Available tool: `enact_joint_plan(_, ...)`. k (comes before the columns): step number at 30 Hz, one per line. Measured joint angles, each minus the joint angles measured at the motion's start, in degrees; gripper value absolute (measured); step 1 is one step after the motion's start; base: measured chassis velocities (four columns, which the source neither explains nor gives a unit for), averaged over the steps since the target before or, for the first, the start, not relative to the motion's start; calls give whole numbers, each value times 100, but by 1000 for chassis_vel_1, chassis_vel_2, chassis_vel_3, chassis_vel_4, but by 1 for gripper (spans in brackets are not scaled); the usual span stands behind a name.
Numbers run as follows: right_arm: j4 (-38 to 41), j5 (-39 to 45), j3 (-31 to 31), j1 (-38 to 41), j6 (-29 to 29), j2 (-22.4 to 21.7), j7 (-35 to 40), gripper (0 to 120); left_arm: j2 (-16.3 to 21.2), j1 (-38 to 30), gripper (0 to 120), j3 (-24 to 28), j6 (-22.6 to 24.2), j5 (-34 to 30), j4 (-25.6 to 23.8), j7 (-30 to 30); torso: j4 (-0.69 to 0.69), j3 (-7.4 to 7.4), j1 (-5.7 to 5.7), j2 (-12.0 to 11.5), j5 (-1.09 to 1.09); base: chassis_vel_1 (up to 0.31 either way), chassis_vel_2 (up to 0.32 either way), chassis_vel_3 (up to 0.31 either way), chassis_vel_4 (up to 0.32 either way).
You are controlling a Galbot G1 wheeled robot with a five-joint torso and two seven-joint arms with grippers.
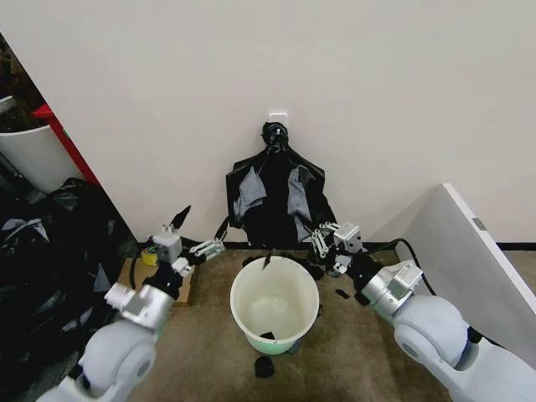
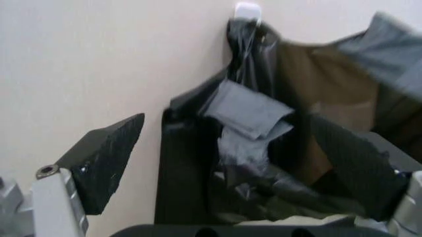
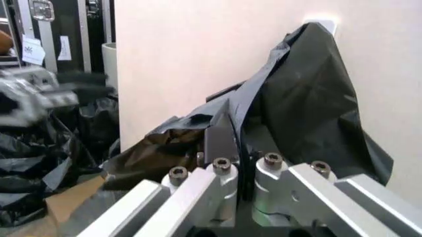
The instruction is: Place the garbage bag over the trash bin.
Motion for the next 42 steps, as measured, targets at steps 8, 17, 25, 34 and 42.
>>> enact_joint_plan(8, 9, 4, 4, 51, -49, 4, 52, 0, 64, -1119, 99, 804, 125, -402, 625, -71, -1, 0, 0, 0, 2, 0, 0, 0, 0)
enact_joint_plan(17, 38, 49, 14, 98, -94, -6, 83, 0, 61, -1674, 98, 1390, 231, -569, 990, -121, 0, 0, 0, 0, 3, 0, 0, 0, 0)
enact_joint_plan(25, 43, 85, 30, 125, -107, -51, 124, 0, -189, -1962, 85, 1642, 428, -632, 1267, -433, 0, 0, 0, 0, 2, 0, 0, 0, 0)
enact_joint_plan(34, 44, 250, 84, 272, -168, -55, 187, 0, -183, -1937, 51, 1720, 551, -731, 1330, -522, 1, 0, 0, 0, 2, 0, 0, 0, 0)
enact_joint_plan(42, 71, 303, 88, 290, -178, -101, 193, 0, -206, -1960, 23, 1810, 690, -728, 1387, -585, 0, 0, 0, 0, 3, 0, 0, 0, 0)
